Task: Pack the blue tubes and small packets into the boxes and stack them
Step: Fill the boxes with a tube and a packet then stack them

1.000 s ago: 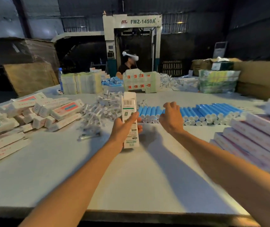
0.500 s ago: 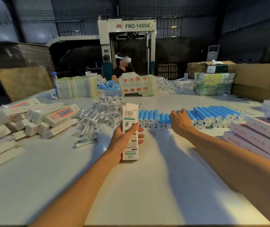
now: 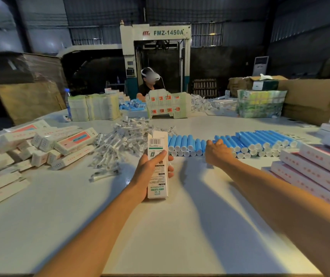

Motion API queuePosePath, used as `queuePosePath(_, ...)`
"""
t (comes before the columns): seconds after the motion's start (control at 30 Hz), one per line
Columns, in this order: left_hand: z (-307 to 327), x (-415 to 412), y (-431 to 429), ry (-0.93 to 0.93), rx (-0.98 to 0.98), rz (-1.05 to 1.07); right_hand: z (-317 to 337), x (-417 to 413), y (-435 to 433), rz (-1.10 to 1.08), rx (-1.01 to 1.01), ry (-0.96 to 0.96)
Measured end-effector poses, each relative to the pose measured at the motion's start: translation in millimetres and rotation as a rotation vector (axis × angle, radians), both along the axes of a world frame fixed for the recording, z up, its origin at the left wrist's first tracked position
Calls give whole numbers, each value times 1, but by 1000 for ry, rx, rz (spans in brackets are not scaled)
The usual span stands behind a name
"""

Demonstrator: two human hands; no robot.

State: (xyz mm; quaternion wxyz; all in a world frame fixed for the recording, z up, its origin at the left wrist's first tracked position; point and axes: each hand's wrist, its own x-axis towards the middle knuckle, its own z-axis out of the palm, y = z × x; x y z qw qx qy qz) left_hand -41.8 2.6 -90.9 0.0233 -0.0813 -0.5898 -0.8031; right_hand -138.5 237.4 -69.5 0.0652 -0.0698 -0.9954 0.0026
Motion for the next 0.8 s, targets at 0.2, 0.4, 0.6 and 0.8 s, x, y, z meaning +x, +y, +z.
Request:
queuePosePath(0.2,5,3,-2,-86,95,-40,-7,9,4,6,-31,91)
queuePosePath(0.4,7,5,2,44,40,-5,9,19,-4,57,-381,293)
queuePosePath(0.6,11,9,1,150,-35,14,52,44,-19,314,-1175,429)
queuePosePath(0.8,10,9,0,155,-80,21,78,62,-27,572,-1705,486)
